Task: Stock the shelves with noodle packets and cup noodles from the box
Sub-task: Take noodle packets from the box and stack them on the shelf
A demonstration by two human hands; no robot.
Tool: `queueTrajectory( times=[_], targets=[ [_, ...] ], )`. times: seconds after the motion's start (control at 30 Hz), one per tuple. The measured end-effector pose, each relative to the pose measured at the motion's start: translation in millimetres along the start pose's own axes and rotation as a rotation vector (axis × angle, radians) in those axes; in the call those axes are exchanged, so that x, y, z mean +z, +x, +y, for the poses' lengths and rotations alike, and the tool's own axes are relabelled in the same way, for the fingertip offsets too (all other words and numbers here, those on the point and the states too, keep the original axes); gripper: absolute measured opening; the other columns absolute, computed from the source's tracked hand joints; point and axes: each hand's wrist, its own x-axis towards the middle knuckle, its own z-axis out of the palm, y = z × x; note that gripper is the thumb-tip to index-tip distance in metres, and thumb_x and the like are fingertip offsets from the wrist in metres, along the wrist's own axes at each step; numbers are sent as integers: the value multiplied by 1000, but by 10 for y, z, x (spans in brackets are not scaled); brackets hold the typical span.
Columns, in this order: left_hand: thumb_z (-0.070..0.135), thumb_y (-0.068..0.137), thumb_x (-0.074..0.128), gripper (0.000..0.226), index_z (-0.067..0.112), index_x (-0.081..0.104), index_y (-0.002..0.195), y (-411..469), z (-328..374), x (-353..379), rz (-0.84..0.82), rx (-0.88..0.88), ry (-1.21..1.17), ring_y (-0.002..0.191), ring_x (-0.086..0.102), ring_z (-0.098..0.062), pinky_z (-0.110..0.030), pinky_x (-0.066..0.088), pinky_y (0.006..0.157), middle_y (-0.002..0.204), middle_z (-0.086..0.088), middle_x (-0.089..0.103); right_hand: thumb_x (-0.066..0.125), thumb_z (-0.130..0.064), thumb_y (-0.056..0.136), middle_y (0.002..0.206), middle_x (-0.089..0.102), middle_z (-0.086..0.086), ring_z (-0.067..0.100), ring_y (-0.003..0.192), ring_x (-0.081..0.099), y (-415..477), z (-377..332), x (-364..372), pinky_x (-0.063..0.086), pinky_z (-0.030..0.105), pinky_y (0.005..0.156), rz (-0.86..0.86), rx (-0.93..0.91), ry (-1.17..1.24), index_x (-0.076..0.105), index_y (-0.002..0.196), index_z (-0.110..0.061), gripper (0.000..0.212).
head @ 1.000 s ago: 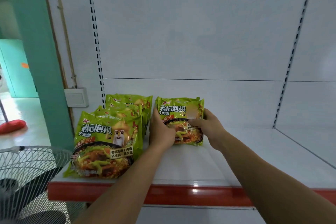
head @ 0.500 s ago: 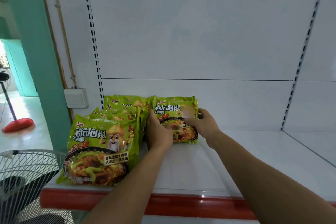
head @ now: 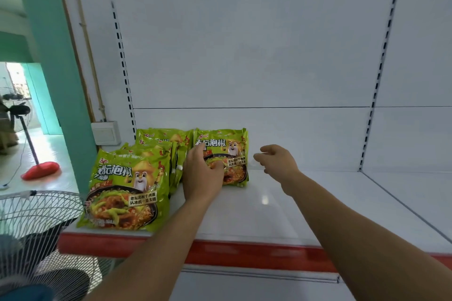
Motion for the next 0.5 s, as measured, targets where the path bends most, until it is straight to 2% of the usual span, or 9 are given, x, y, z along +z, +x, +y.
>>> queueTrajectory(
  times=[0.1,0.17,0.23,0.3,0.5],
  targets=[
    [35,93,61,41,27,54,133,-199,147,-45,-37,-11,-73,117,53,-11,-30,45,93,127,11,56,64,-26,90,119,63,3,23,101,59,-77,3,-116,51,36,89,-12,-21,-30,57,131,-16,43],
    [37,93,60,29,30,60,122,-342,219,-87,-52,-36,-116,98,58,-4,-28,49,81,106,18,61,64,-26,90,120,63,3,22,101,59,-144,15,-170,51,34,85,-20,-30,-50,57,131,-16,42],
    [38,93,61,10,32,64,101,-483,274,-132,-54,-66,-146,92,61,-6,-31,51,78,94,19,63,63,-27,91,120,62,1,21,103,59,-231,21,-220,49,32,85,-12,-50,-93,57,130,-17,41],
    [37,92,61,11,30,65,85,-652,319,-179,-94,-98,-172,87,66,-14,-37,52,80,87,12,68,64,-28,91,118,61,-1,20,106,58,-344,28,-281,49,33,88,-4,-54,-135,58,130,-18,41],
    [31,92,61,10,25,67,87,-1155,425,-373,-372,-95,-172,69,66,-10,-28,51,70,82,8,73,60,-29,91,119,64,-4,19,108,59,-858,-10,-486,51,38,95,43,-105,-334,60,127,-20,37]
  ],
)
